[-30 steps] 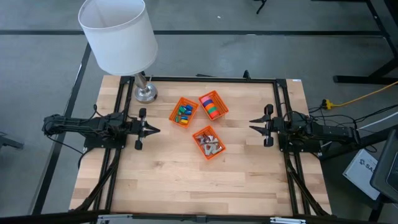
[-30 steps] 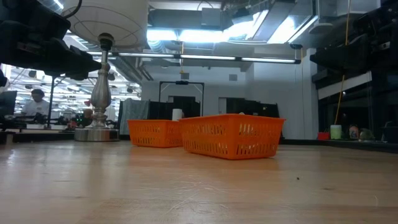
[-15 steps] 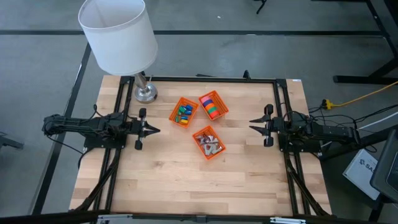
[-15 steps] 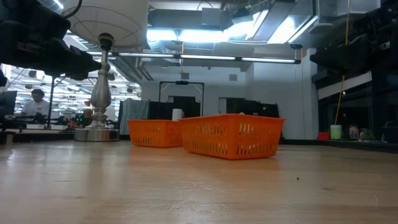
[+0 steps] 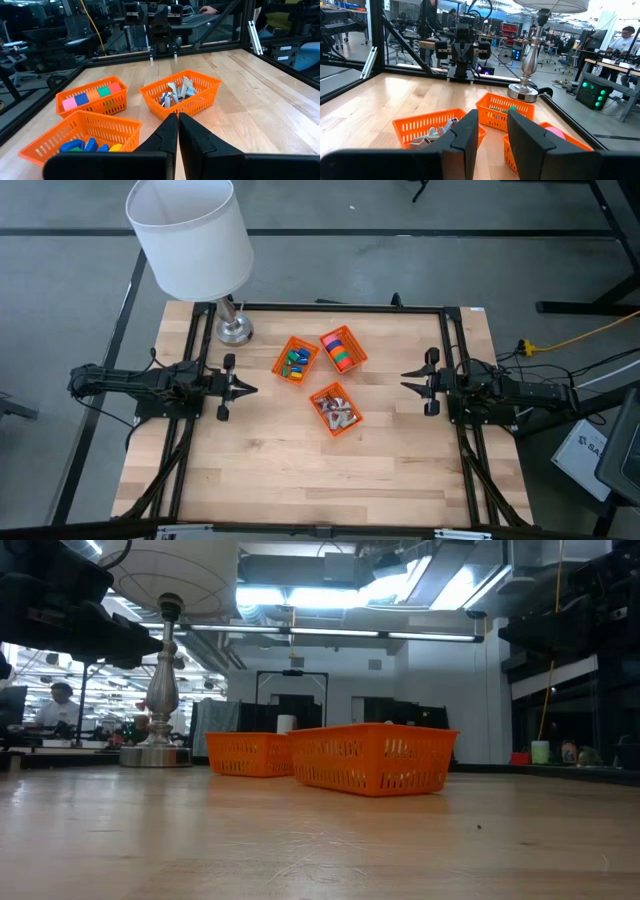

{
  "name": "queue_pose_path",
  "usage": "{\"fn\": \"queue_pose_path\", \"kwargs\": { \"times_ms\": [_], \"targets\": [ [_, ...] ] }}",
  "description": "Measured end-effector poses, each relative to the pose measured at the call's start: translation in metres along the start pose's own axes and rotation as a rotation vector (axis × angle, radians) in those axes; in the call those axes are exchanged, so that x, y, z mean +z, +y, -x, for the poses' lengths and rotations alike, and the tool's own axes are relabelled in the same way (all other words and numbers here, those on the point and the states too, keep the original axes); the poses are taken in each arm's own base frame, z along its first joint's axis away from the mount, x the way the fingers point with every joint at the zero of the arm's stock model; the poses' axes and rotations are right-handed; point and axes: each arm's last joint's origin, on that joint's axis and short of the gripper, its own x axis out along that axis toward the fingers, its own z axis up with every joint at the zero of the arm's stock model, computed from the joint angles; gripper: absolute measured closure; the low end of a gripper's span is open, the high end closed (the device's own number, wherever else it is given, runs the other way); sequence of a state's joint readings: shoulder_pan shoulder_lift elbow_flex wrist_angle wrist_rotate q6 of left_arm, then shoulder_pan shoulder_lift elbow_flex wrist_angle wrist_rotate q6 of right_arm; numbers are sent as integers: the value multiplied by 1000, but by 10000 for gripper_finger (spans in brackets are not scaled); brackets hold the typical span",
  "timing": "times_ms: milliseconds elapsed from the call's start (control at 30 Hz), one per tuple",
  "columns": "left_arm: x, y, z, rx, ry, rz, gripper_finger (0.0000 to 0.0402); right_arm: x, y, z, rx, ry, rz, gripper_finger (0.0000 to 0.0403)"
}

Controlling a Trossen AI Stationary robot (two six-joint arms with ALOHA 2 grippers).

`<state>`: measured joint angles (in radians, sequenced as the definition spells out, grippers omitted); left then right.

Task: Pick and place Stapler, Stapler remover, tape
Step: Return to Home Position

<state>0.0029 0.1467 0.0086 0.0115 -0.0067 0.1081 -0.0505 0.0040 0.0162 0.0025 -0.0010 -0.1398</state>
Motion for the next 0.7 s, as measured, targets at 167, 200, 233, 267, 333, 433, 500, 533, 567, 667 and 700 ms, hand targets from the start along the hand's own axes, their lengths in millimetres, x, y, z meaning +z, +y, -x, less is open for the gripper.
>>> {"fn": "queue_pose_path", "kwargs": {
  "times_ms": [167,200,233,267,333,433,500,533,567,667,700],
  "targets": [
    [0,0,0,0,0,0,393,0,0,0,0,0,0,295],
    [0,0,0,0,0,0,393,0,0,0,1,0,0,295],
    [0,0,0,0,0,0,394,0,0,0,1,0,0,295],
    [0,0,0,0,0,0,394,0,0,0,0,0,0,295],
    [0,0,0,0,0,0,393,0,0,0,0,0,0,295],
    [0,0,0,0,0,0,390,0,0,0,1,0,0,295],
    [0,0,0,0,0,0,389,0,0,0,1,0,0,295],
    [0,0,0,0,0,0,389,0,0,0,1,0,0,295],
    [0,0,0,0,0,0,389,0,0,0,1,0,0,295],
    [0,0,0,0,0,0,392,0,0,0,1,0,0,295],
    [0,0,0,0,0,0,392,0,0,0,1,0,0,295]
  ]
}}
